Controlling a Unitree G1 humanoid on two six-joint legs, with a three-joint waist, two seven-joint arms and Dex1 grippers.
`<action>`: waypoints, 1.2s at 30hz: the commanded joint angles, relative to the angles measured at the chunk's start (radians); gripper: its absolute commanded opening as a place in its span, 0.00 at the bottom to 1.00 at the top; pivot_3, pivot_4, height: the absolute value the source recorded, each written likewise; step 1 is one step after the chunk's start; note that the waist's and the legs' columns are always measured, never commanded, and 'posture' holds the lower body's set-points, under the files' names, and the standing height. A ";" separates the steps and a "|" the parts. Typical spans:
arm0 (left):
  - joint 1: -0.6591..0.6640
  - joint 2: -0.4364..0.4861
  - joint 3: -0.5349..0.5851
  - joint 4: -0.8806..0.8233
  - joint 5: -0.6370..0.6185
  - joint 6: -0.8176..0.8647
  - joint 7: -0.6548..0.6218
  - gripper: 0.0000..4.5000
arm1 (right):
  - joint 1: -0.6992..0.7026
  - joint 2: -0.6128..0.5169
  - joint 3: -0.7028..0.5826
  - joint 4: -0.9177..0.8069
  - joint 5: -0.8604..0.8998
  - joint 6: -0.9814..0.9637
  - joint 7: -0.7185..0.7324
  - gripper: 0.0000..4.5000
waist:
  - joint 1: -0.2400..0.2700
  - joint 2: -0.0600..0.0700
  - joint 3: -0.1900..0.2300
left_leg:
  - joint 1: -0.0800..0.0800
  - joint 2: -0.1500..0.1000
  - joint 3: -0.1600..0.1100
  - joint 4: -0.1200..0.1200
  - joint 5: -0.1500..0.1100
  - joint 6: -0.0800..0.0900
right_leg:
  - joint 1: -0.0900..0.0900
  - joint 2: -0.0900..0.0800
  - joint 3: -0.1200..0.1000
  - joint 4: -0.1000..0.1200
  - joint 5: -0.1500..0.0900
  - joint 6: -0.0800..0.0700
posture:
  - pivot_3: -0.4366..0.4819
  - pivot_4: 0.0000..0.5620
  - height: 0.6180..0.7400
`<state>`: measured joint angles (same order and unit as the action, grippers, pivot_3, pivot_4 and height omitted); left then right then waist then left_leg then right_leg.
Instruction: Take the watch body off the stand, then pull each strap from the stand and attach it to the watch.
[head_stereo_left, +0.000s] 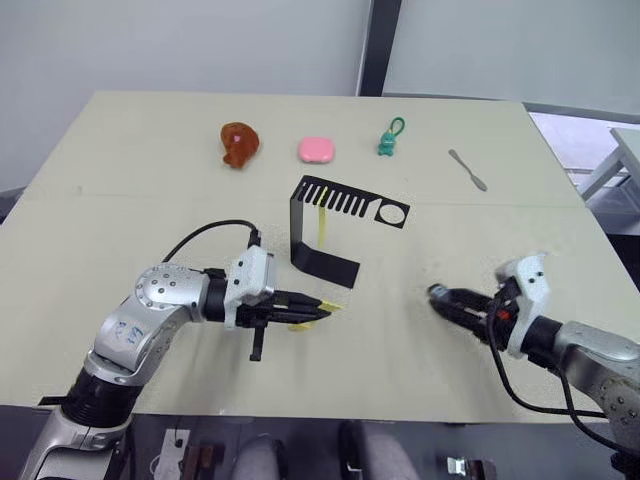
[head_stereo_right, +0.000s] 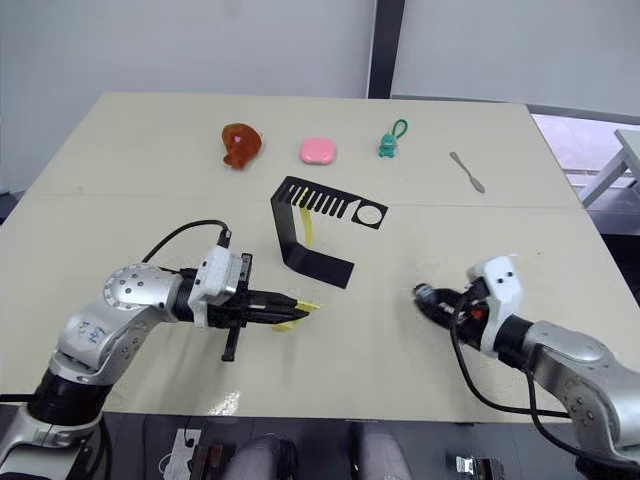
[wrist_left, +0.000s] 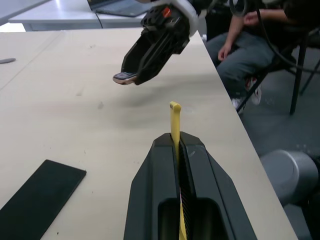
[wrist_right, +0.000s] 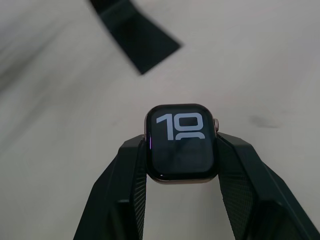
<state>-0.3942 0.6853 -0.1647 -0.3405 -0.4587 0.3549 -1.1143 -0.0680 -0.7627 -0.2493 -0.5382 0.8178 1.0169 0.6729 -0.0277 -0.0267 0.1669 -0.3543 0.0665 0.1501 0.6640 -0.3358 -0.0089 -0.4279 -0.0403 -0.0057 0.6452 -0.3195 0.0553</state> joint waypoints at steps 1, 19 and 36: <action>-0.017 0.010 -0.016 -0.002 0.058 -0.083 -0.029 0.00 | -0.114 0.018 0.070 0.049 0.071 0.069 0.027 0.34 | -0.002 0.000 0.000 | 0.000 0.000 0.000 0.000 0.000 0.000 | 0.000 0.000 0.000 0.000 0.000 0.000 | 0.48 0.27 1.00; 0.008 0.011 -0.026 0.051 0.295 -0.370 0.013 0.00 | -0.422 0.196 0.149 0.275 0.267 0.469 -0.058 0.34 | -0.001 0.000 0.000 | -0.002 0.000 0.000 0.001 0.000 0.001 | -0.002 -0.001 -0.001 0.001 0.000 0.000 | 0.48 0.27 1.00; -0.012 -0.032 -0.058 0.110 0.380 -0.472 0.053 0.00 | -0.456 0.240 0.123 0.320 0.242 0.524 -0.108 0.34 | -0.001 0.000 0.000 | -0.002 0.000 0.000 0.001 0.000 0.001 | -0.002 -0.002 -0.001 0.001 0.000 0.000 | 0.48 0.27 1.00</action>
<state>-0.4010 0.6633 -0.2176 -0.1879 -0.0760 -0.1188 -1.0785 -0.5180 -0.5288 -0.1055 -0.2055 1.0509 1.5349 0.5761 -0.0291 -0.0267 0.1669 -0.3568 0.0667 0.1504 0.6652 -0.3360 -0.0078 -0.4303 -0.0422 -0.0072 0.6463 -0.3192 0.0558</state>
